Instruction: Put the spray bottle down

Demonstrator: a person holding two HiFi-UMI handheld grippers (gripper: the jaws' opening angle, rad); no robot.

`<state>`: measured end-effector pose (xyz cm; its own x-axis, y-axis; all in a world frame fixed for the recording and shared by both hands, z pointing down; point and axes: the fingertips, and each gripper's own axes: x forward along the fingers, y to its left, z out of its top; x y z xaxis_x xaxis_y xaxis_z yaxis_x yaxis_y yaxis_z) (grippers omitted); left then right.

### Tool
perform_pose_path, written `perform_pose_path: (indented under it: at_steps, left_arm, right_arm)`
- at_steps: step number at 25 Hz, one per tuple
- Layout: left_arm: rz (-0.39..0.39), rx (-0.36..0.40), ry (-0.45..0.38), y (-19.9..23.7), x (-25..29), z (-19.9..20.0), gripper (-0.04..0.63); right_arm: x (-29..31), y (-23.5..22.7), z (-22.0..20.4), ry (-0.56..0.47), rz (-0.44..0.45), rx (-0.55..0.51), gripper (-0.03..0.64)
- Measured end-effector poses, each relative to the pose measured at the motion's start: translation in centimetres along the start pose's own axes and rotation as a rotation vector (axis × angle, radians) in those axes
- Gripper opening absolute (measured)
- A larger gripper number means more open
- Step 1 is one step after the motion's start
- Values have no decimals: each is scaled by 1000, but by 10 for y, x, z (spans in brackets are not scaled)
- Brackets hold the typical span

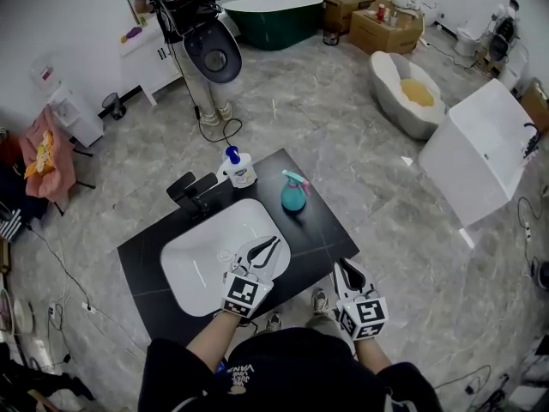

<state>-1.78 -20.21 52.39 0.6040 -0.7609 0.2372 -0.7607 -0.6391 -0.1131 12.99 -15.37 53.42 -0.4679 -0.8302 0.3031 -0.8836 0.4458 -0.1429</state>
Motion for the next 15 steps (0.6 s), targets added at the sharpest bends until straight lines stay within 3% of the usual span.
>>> perform_pose_path:
  at_steps: [9, 15]
  left_arm:
    - [-46, 18, -17, -10, -47, 0, 20]
    - [-68, -19, -14, -10, -86, -12, 18]
  right_arm:
    - [-16, 28, 1, -32, -54, -9, 18]
    - [-26, 55, -3, -39, -80, -19, 5]
